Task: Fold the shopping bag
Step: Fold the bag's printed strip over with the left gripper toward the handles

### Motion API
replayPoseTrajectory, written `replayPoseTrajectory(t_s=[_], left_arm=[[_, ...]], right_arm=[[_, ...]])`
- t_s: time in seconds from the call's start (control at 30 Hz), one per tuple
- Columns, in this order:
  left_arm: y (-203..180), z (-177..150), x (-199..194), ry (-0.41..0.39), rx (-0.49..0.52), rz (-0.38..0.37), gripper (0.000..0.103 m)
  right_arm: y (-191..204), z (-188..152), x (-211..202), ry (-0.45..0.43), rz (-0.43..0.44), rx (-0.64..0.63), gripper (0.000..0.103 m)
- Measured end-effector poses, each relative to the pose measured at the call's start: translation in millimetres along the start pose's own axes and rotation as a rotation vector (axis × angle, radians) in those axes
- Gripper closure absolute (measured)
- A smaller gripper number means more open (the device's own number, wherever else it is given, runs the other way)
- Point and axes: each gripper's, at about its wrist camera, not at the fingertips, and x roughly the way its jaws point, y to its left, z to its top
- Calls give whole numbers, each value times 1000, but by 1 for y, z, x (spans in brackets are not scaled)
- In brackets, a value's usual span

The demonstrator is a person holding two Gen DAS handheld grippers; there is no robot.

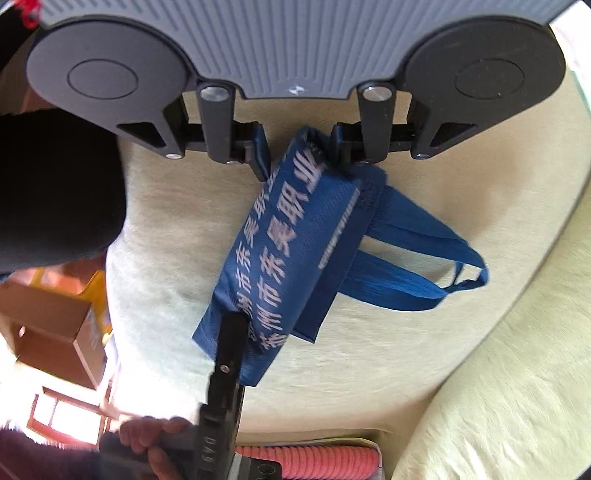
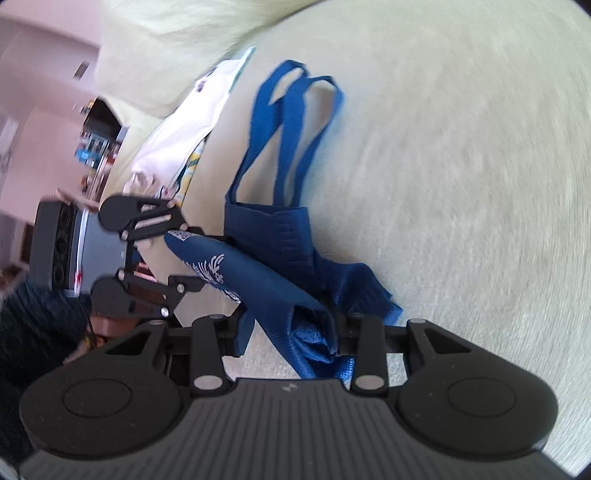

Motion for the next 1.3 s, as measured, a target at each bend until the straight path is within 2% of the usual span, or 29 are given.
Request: replayPoseTrajectory(t_s=[0.1,0.2,0.33,0.4,0.5,0.7,0.87,1.03,1.13,1.2,1.27,1.3], left_arm=[[-2,-5,-13,18,27,86,65],[-5,-9,-34,-17,22,143,66],[-14,-3,-55,-107,19,174,66],[-18,6,-54,-148,8,185,65],[-16,16,-39,-168,-57,213,64],[-7,22,-15,-162,-217,221,66],[5,16,-1,-140,-332,180,66],[5,16,3,-126,-338,186,68],[6,15,3,-123,-340,182,68],[5,15,4,-118,-328,186,69],[4,16,4,-114,-317,188,70],[4,16,4,-113,-315,187,70]], right_arm=[[-8,3,-4,-1,10,85,74],[-10,3,-4,0,13,129,74],[-10,3,-6,4,5,165,75],[-8,3,-6,5,-3,168,75],[-8,4,-4,3,-14,180,75],[-8,1,-4,-16,-26,194,76],[-14,-4,-8,-50,-21,214,76],[-5,-22,-12,-169,-50,149,76],[11,-41,-12,-295,-121,63,73],[34,-62,-10,-414,-259,-42,69],[56,-80,-9,-521,-423,-134,58],[67,-89,-8,-570,-511,-180,58]])
